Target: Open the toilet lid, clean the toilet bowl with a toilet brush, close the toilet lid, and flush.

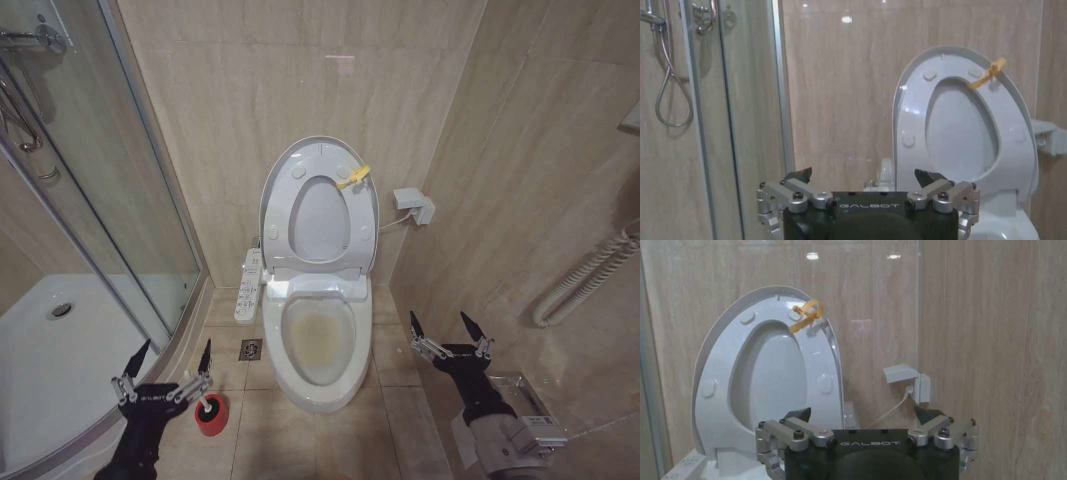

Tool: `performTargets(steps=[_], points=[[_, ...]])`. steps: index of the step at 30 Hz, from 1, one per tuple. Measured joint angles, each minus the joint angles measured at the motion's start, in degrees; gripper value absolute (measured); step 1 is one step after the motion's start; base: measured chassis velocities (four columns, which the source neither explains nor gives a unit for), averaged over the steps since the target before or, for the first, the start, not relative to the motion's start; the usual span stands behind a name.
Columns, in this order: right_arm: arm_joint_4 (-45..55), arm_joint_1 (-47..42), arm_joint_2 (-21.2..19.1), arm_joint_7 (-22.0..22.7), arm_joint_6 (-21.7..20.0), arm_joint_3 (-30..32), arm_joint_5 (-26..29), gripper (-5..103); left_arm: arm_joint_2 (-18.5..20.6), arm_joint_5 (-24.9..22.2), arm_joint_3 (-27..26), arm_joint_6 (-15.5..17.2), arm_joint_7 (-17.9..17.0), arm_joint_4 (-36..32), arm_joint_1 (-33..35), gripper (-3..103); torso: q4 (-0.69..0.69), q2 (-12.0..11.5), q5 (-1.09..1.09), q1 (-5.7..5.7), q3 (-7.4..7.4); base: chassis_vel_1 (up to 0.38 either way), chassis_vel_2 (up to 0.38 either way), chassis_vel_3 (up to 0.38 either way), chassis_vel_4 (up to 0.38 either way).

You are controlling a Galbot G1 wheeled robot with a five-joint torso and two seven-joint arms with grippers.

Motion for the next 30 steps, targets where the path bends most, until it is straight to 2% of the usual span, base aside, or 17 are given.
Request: performTargets(steps=[5, 15, 30], points=[[0.0, 0.0, 0.0, 0.0, 0.0, 0.0, 0.0, 100, -0.8, 2.1, -0.23, -1.24, 0.78, 0.17, 1.34, 100, -0.01, 0.0, 0.0, 0.0, 0.0, 0.0, 0.0, 0.0, 0.0], [0.0, 0.0, 0.0, 0.0, 0.0, 0.0, 0.0, 100, -2.62, 2.61, 1.52, -1.83, 0.32, 0.39, 1.75, 100, -0.01, 0.0, 0.0, 0.0, 0.0, 0.0, 0.0, 0.0, 0.0], [0.0, 0.0, 0.0, 0.0, 0.0, 0.0, 0.0, 100, -2.67, 2.69, 1.57, -1.88, 0.21, 0.49, 1.58, 100, -0.01, 0.0, 0.0, 0.0, 0.0, 0.0, 0.0, 0.0, 0.0]])
